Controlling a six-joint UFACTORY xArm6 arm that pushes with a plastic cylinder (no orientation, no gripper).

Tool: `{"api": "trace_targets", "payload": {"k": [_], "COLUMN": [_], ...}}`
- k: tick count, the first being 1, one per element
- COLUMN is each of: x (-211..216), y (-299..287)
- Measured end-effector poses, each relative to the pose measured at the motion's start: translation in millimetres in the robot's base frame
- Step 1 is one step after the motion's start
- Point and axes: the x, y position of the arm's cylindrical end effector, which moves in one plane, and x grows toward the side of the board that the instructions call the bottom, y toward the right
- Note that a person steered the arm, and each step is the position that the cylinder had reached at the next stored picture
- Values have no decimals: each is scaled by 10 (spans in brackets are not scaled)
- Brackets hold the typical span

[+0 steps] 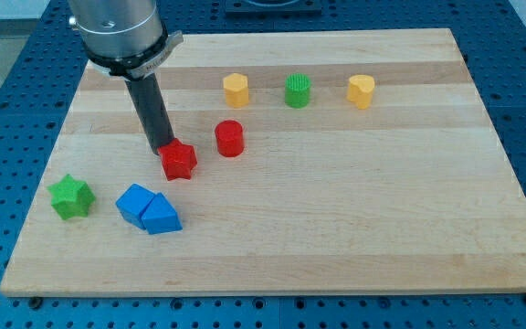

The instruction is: Move the red star to the bottom of the red circle

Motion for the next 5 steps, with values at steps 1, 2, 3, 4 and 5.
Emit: {"api": "trace_targets", "payload": {"k": [1,2,3,4,5], "x": [0,6,42,60,60], "y": [41,119,272,429,458]}}
